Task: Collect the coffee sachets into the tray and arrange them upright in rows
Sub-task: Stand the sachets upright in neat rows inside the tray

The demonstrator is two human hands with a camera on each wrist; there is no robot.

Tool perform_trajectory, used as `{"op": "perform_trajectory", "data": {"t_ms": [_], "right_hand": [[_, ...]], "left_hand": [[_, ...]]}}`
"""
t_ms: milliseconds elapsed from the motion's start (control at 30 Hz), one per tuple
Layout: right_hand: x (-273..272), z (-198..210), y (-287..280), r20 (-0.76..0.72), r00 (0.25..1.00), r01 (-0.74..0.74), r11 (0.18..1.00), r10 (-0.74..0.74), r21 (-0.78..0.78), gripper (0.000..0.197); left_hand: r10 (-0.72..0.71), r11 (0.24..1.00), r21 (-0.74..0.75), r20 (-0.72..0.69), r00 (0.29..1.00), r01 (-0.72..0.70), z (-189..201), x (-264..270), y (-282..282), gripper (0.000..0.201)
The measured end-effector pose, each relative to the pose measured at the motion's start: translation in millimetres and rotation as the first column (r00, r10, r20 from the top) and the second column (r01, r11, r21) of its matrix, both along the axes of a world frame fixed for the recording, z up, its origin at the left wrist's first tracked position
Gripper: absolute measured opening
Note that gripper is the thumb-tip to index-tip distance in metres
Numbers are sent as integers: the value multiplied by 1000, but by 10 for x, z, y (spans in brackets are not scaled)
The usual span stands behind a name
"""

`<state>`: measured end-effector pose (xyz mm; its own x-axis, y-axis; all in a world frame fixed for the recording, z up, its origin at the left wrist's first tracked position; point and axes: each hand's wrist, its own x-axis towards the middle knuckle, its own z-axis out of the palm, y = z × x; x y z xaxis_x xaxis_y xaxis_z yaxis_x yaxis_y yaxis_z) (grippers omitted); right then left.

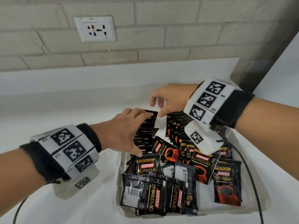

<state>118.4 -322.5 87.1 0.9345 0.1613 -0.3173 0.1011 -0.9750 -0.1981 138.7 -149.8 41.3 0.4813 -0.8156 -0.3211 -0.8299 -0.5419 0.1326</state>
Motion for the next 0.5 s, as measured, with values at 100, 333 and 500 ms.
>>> {"op": "perform_trajectory", "data": {"t_ms": [100,333,500], "right_hand": [[-148,9,34,-75,996,-51,998,49,-30,15],[-415,-34,331,-416,898,-188,980,144,-65,27],[-429,-144,462,-480,869,-176,982,120,-73,35]], "left_hand": [[-6,996,89,-25,1000,8,46,29,-8,117],[-94,979,196,170,981,60,-33,1,35,128],[-178,977,160,258,949,140,-84,-51,-21,115]]}}
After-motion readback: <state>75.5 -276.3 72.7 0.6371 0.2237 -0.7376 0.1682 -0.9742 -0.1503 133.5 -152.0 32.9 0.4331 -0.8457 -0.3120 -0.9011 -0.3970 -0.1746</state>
